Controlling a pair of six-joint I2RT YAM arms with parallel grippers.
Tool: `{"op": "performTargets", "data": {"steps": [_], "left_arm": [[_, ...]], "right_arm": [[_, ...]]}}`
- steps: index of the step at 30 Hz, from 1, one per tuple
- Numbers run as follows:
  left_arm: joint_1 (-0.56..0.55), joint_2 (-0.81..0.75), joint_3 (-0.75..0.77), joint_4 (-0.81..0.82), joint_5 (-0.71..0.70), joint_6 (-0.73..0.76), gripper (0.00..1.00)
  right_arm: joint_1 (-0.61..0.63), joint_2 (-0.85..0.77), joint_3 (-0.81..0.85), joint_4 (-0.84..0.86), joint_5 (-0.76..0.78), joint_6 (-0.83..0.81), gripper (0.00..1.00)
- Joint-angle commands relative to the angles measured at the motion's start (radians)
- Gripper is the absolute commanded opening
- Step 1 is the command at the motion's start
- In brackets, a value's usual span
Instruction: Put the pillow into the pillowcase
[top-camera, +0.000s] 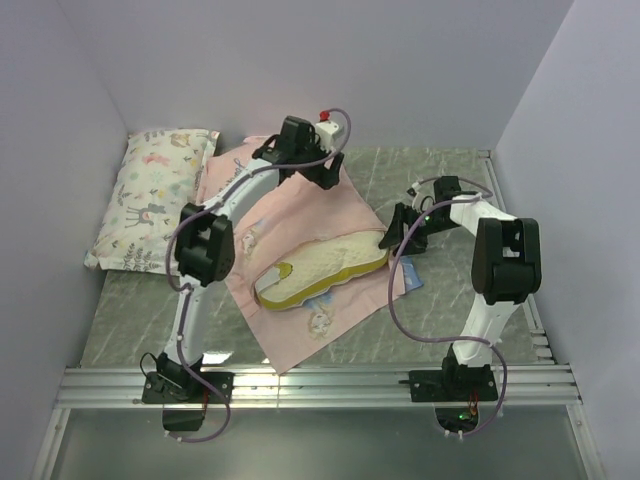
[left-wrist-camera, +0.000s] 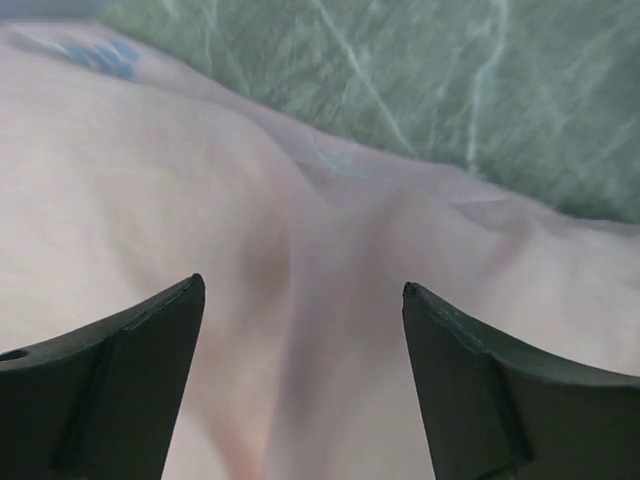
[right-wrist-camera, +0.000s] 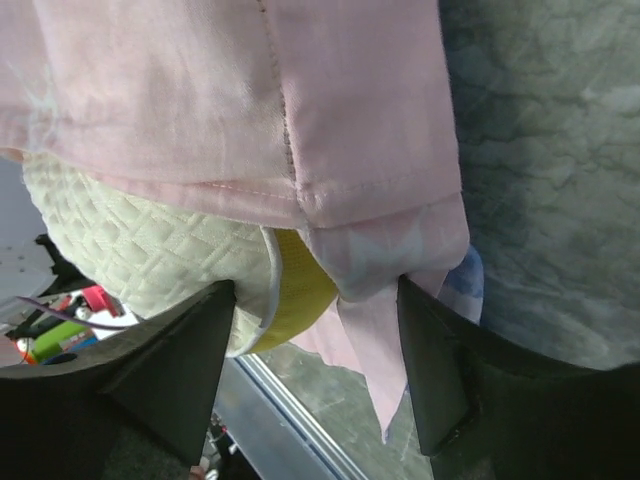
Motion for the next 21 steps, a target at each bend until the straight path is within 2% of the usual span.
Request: {"op": "performTargets", "data": {"steps": [1,3,4,5,6,7,8,9,10,12,14,17,18,21], "left_arm": [[-0.009,0.079,0.061,0.055,0.011,0.046,0.85],[-0.026,0.121,0.067,0.069,0.020,0.051,0.79],[-0.032,0.136,0.085,0.054,0.034,0.052,0.63],[-0.050,0.147,0.091,0.037,0.054,0.051,0.55],[-0.062,0.153,0.094,-0.004,0.098,0.052,0.39],[-0.076,0.149,0.085,-0.021,0.129,0.060,0.27],[-0.107,0.133,0.073,-0.033,0.161,0.067,0.15],[-0.124,0.076,0.046,-0.018,0.193,0.054,0.00],[-0.136,0.032,-0.037,0.003,0.279,0.034,0.00],[-0.190,-0.090,-0.138,0.044,0.351,-0.009,0.00],[-0.257,-0.161,-0.171,0.029,0.375,0.012,0.00],[-0.270,-0.180,-0.205,0.019,0.366,-0.038,0.02],[-0.261,-0.172,-0.202,0.006,0.344,-0.044,0.18],[-0.196,-0.215,-0.211,-0.003,0.298,-0.067,0.49]], "right_arm": [[0.005,0.025,-0.008,0.073,-0.068,0.039,0.67],[0.031,0.031,-0.014,0.079,-0.075,0.040,0.56],[0.034,0.035,-0.015,0.085,-0.080,0.042,0.44],[0.040,0.039,-0.017,0.091,-0.094,0.045,0.39],[0.042,0.043,-0.016,0.096,-0.097,0.051,0.34],[0.048,0.046,-0.014,0.105,-0.102,0.053,0.23],[0.054,0.049,-0.012,0.113,-0.111,0.059,0.16],[0.057,0.052,-0.008,0.120,-0.115,0.069,0.10],[0.060,0.060,-0.006,0.130,-0.115,0.076,0.00],[0.072,0.065,-0.005,0.145,-0.120,0.088,0.00],[0.083,0.065,-0.005,0.156,-0.117,0.105,0.00],[0.086,0.062,-0.002,0.165,-0.122,0.112,0.00],[0.086,0.054,-0.003,0.167,-0.118,0.117,0.00],[0.083,0.034,-0.015,0.170,-0.120,0.111,0.00]]}}
